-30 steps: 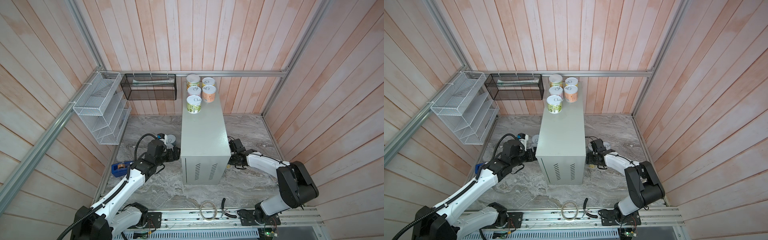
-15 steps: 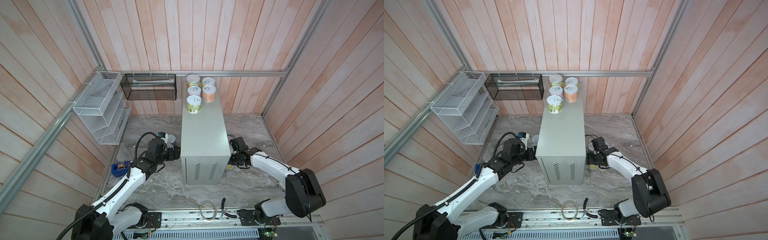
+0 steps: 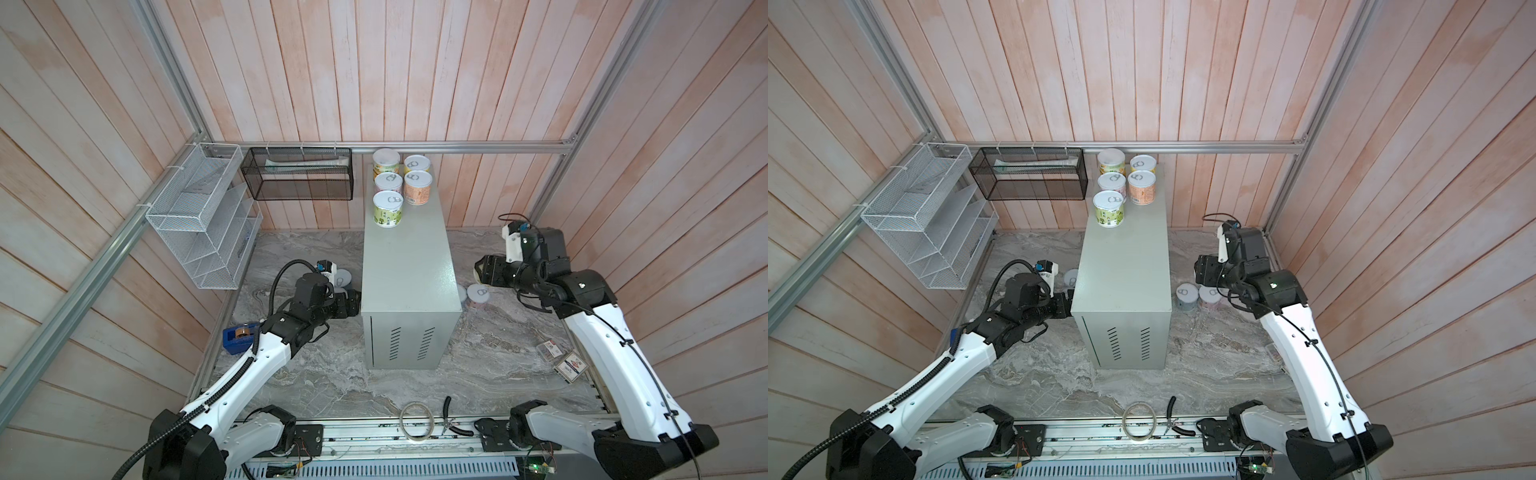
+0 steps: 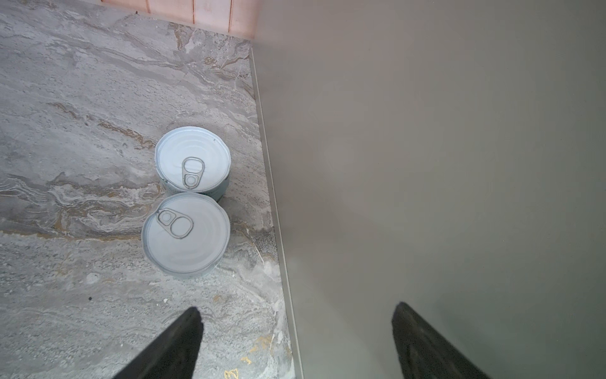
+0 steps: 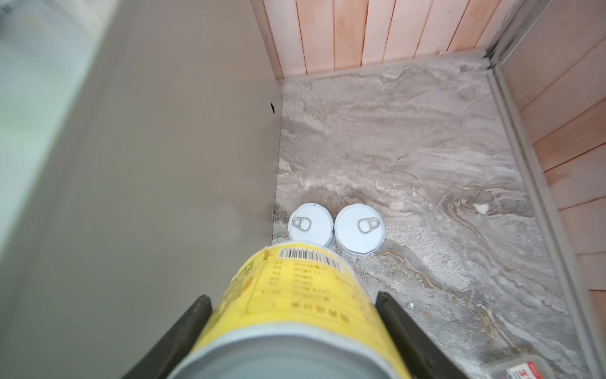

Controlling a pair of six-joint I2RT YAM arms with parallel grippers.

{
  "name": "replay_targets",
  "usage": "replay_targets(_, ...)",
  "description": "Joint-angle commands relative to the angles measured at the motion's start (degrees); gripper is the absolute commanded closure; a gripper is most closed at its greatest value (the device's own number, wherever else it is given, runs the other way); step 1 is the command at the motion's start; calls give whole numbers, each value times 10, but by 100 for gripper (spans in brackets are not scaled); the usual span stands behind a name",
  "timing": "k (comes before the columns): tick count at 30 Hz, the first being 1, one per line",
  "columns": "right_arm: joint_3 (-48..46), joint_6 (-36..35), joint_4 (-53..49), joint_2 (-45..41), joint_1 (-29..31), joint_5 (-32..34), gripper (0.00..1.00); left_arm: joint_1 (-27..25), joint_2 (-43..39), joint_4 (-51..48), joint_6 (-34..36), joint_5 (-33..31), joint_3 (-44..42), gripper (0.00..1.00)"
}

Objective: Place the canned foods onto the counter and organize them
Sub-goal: 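Lift the yellow-labelled can up over the cabinet top with the right gripper, then lower the yellow-labelled can beside the orange-labelled can and open the right gripper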

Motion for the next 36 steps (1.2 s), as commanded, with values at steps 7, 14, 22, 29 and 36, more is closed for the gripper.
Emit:
replay_targets(7, 241, -11, -74, 58, 17, 2, 100, 4, -3, -5, 21, -7, 11, 8)
replay_targets(14, 355, -19, -85, 147, 101, 54, 100, 4, 4, -25, 39, -10, 40, 8)
replay_targets(22, 559, -42, -150, 296, 184, 118, 100, 4, 0, -25, 34, -4, 41, 8)
replay_targets(29, 569, -44, -133, 334, 195, 96, 100, 4, -7, -20, 29, -5, 33, 8)
replay_targets(36, 574, -42, -127, 358, 200, 93, 100, 4, -15, -10, 22, -9, 18, 8)
